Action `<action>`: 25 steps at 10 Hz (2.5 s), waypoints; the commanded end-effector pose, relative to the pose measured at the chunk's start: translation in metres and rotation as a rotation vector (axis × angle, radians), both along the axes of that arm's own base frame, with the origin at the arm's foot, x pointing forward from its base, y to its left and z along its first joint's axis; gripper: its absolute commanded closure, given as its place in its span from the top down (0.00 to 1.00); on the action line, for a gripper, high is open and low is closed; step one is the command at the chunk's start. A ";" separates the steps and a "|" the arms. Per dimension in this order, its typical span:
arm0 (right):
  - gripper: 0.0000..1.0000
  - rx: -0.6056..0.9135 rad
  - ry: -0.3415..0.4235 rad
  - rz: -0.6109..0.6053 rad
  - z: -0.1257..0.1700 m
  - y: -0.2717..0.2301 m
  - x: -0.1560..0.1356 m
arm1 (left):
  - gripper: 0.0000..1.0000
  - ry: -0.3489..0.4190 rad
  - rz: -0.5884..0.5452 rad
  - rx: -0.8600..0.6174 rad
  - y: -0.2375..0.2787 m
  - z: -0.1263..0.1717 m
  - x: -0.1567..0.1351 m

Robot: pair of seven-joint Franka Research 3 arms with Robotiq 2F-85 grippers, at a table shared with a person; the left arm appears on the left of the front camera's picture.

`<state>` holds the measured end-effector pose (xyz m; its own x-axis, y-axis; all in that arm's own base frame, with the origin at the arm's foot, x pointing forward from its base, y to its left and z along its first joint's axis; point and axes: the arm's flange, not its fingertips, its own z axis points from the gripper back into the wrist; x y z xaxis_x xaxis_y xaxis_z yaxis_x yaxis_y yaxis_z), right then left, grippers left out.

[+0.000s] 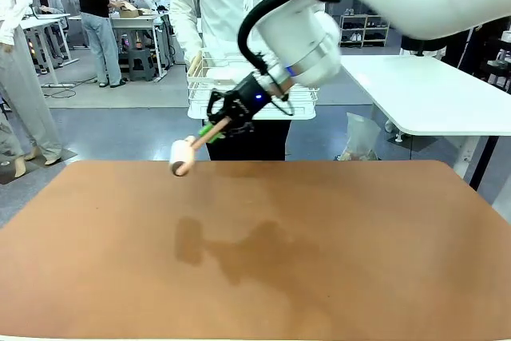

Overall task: Clean the table.
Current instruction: Clean the table with the Lint Roller when the human lifts the Dish drying rack, then place the Lint Roller down when the Dish drying rack is positioned in the middle of the table.

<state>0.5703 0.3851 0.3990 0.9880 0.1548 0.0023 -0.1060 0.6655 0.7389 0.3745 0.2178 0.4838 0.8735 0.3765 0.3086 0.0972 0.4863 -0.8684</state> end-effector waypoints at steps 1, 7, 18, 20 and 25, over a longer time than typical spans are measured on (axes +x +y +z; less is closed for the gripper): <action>0.21 -0.092 -0.112 -0.011 0.026 -0.049 -0.040 | 1.00 -0.012 -0.007 -0.012 0.001 0.001 -0.002; 0.21 -0.535 -0.330 -0.105 0.099 -0.174 -0.083 | 1.00 -0.012 -0.007 -0.012 0.001 0.001 -0.002; 0.21 -0.755 -0.297 -0.177 0.096 -0.284 -0.119 | 1.00 -0.012 -0.007 -0.012 0.001 0.001 -0.002; 0.21 -0.722 -0.321 -0.146 0.095 -0.288 -0.123 | 1.00 -0.012 -0.007 -0.012 0.001 0.001 -0.002; 0.21 -0.722 -0.321 -0.146 0.095 -0.288 -0.123 | 1.00 -0.012 -0.007 -0.012 0.001 0.001 -0.002</action>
